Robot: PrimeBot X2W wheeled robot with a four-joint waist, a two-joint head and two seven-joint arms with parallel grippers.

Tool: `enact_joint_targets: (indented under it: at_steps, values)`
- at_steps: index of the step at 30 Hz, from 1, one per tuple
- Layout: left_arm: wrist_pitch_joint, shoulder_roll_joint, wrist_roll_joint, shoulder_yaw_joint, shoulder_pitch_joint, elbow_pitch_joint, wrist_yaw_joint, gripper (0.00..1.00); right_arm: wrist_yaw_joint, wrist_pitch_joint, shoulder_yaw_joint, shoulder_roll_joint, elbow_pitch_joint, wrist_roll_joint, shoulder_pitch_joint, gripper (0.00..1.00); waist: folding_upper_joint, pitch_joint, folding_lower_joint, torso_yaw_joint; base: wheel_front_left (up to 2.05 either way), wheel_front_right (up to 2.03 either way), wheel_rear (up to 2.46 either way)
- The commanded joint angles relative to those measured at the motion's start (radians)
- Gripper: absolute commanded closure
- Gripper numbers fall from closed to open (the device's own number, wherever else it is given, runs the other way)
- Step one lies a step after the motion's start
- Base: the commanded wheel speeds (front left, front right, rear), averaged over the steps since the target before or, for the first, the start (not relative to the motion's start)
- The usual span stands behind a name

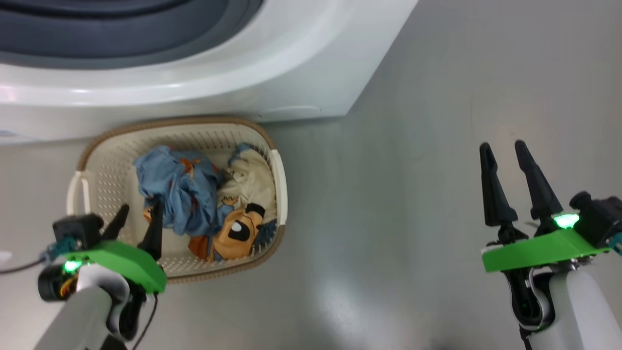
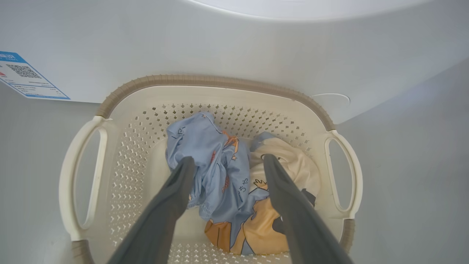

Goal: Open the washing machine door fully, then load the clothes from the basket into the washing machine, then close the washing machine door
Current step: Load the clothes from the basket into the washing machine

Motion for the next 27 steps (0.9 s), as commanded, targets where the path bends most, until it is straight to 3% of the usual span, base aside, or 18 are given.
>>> enact_joint_targets:
  at_steps: [1,17,27]
  values:
    - [-0.006,0.045,-0.015,0.012,-0.03,0.005,-0.002,0.0,0.002,-0.012,0.032,0.001,-0.029,-0.017,-0.009,0.0,0.0,0.071,0.0,-0.013,0.0,0.0,0.0]
    - [-0.006,0.12,-0.129,-0.206,-0.267,0.168,-0.002,0.0,0.002,-0.012,0.072,0.03,-0.068,-0.029,-0.098,0.0,0.0,0.255,0.0,-0.055,0.0,0.0,0.0]
    - [-0.006,0.153,-0.208,-0.296,-0.369,0.259,-0.002,0.0,0.002,-0.012,0.086,0.042,-0.08,-0.029,-0.106,0.0,0.0,0.31,0.0,-0.083,0.0,0.0,0.0]
